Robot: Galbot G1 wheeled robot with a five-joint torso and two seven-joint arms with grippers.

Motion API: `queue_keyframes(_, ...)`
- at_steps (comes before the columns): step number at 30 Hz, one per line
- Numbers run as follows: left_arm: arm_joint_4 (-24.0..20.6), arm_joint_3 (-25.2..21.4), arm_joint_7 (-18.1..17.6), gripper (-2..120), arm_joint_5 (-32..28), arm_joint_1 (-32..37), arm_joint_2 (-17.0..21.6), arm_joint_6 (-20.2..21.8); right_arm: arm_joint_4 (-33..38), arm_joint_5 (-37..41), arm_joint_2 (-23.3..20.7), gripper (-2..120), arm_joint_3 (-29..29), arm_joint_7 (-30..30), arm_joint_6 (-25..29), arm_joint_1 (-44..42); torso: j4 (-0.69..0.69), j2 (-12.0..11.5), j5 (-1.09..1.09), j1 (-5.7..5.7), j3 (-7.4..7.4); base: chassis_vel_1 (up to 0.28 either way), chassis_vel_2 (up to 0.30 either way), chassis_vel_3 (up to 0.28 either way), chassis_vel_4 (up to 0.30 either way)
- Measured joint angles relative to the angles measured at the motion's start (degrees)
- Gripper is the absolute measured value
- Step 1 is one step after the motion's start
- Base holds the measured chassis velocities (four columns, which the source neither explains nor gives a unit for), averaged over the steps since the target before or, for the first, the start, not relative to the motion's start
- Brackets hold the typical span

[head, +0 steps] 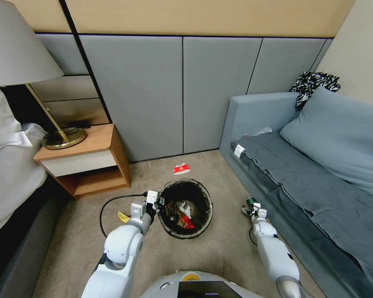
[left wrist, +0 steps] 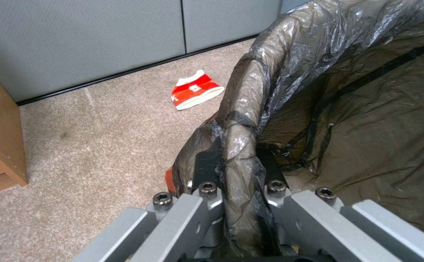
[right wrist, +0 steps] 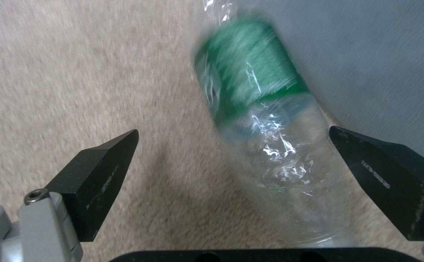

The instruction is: Pick up the trash bin, then pick up the garbage from the floor and place it into the trash bin.

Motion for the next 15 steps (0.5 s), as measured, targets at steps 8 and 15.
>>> queue_keyframes(8, 0.35, -0.13, 0.02, 1, -0.11, -0.25, -0.02, -0.06, -3.20, -0.71, 0.07, 100, -0.01, 0.06, 0.58, 1.79, 0.00, 0.00, -0.02, 0.00, 0.00, 0.000, 0.000, 0.000, 0.000)
queue_keyframes(15, 0.65, -0.15, 0.02, 1, -0.12, -0.37, -0.05, -0.12, -4.15, -0.83, 0.08, 100, -0.03, 0.15, 0.77, 2.35, 0.00, 0.00, -0.02, 0.00, 0.00, 0.000, 0.000, 0.000, 0.000)
